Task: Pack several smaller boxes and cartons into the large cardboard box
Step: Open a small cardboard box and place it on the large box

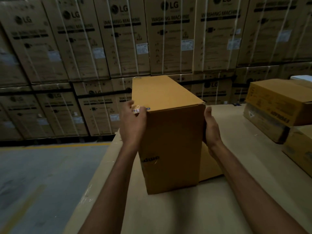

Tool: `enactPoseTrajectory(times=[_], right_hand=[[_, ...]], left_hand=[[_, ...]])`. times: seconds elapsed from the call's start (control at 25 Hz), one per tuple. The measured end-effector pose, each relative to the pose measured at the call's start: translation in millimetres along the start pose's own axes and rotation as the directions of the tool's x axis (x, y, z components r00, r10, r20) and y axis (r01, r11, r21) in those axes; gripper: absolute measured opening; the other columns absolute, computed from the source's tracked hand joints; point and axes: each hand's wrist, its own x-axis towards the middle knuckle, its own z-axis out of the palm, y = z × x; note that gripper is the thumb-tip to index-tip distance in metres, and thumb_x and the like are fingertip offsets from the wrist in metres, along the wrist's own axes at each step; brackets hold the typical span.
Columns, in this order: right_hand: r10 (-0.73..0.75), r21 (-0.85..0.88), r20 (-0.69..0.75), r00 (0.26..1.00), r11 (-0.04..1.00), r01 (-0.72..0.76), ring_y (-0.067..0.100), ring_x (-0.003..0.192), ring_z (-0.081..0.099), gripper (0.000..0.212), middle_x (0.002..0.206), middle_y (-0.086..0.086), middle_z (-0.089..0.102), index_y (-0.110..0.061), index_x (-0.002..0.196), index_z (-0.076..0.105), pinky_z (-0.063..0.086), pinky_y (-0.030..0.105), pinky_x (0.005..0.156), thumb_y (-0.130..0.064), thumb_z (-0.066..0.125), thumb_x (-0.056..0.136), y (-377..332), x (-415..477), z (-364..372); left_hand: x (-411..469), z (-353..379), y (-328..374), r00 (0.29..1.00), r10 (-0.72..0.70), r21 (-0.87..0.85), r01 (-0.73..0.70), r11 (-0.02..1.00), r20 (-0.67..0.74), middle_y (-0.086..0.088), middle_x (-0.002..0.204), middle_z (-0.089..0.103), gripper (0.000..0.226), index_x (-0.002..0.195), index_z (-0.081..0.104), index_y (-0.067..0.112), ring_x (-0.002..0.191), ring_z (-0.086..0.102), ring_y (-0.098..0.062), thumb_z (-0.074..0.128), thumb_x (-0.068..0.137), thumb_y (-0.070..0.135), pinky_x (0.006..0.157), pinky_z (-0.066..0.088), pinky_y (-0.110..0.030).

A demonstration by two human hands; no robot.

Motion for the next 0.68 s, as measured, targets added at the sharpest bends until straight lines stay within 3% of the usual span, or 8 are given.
enactPoseTrajectory(times=[0.08,0.16,0.24,0.32,0.44,0.52,0.6,0.68], right_hand=[[-0.030,-0.038,-0.020,0.999,0.999,0.029,0.026,0.115,0.066,0.085,0.125,0.000,0.067,-0.033,0.123,0.059,0.054,0.060,0.098,-0.098,0.053,0.070,-11.0,4.7,-0.1],[-0.051,-0.060,0.004,0.999,0.997,0.051,0.022,0.112,0.067,0.079,0.123,-0.002,0.066,-0.030,0.126,0.055,0.058,0.054,0.094,-0.084,0.070,0.070,-16.1,0.8,2.1],[-0.086,-0.132,0.066,0.994,0.987,0.094,0.012,0.112,0.065,0.087,0.127,-0.009,0.064,-0.030,0.141,0.048,0.060,0.038,0.091,-0.063,0.085,0.070,-6.9,-7.9,0.3],[-0.109,-0.234,0.091,0.990,0.964,0.127,0.007,0.117,0.060,0.104,0.132,-0.012,0.059,-0.031,0.150,0.038,0.056,0.028,0.090,-0.056,0.091,0.064,11.5,-13.8,-4.4],[-0.133,-0.247,0.097,0.986,0.957,0.154,0.014,0.126,0.058,0.115,0.142,-0.009,0.055,-0.034,0.154,0.032,0.055,0.032,0.096,-0.055,0.095,0.060,23.3,-11.4,-9.6],[-0.155,-0.220,0.140,0.978,0.958,0.183,0.014,0.129,0.055,0.114,0.146,-0.008,0.053,-0.035,0.155,0.032,0.054,0.030,0.097,-0.049,0.096,0.062,16.5,-4.8,-9.2],[-0.163,-0.250,0.185,0.969,0.946,0.206,0.015,0.130,0.055,0.119,0.144,-0.009,0.053,-0.033,0.156,0.031,0.053,0.031,0.097,-0.047,0.098,0.059,6.3,-1.1,-2.4],[-0.166,-0.310,0.213,0.963,0.923,0.228,0.019,0.130,0.056,0.121,0.137,-0.011,0.055,-0.030,0.156,0.032,0.053,0.037,0.103,-0.047,0.098,0.056,-4.8,-3.0,9.7]], left_hand=[[6.8,3.3,12.5,0.960,0.279,0.335,-0.271,0.902,0.022,0.006,0.149,0.049,0.036,0.131,0.061,0.030,0.139,0.044,-0.019,0.054,0.098,0.044,0.112,0.039,-0.051],[7.2,12.8,31.5,0.862,0.456,0.469,-0.504,0.725,0.221,0.008,0.142,0.059,0.039,0.127,0.065,0.032,0.139,0.045,-0.016,0.047,0.101,0.054,0.117,0.029,-0.054],[3.6,26.4,45.5,0.786,0.467,0.456,-0.617,0.642,0.405,0.009,0.138,0.064,0.055,0.134,0.061,0.033,0.132,0.053,-0.013,0.042,0.098,0.069,0.116,0.032,-0.053],[1.6,34.7,49.2,0.775,0.437,0.501,-0.630,0.594,0.456,0.010,0.145,0.058,0.067,0.142,0.055,0.035,0.135,0.051,-0.013,0.038,0.093,0.078,0.117,0.027,-0.056],[8.8,24.7,43.5,0.899,0.277,0.682,-0.438,0.586,0.339,0.006,0.160,0.041,0.086,0.144,0.053,0.040,0.150,0.034,-0.025,0.018,0.085,0.091,0.116,0.008,-0.072],[17.6,11.0,35.4,0.975,0.097,0.654,-0.205,0.728,0.198,-0.004,0.166,0.030,0.090,0.143,0.056,0.036,0.150,0.030,-0.034,0.019,0.083,0.093,0.115,0.018,-0.071],[31.1,-3.4,26.8,0.977,-0.145,0.384,0.076,0.920,0.154,-0.011,0.164,0.032,0.085,0.149,0.051,0.029,0.145,0.038,-0.036,0.042,0.086,0.085,0.114,0.036,-0.062],[41.2,-17.1,14.0,0.935,-0.305,0.038,0.303,0.952,0.184,-0.010,0.160,0.038,0.084,0.155,0.042,0.028,0.139,0.045,-0.033,0.066,0.085,0.068,0.110,0.044,-0.056]])
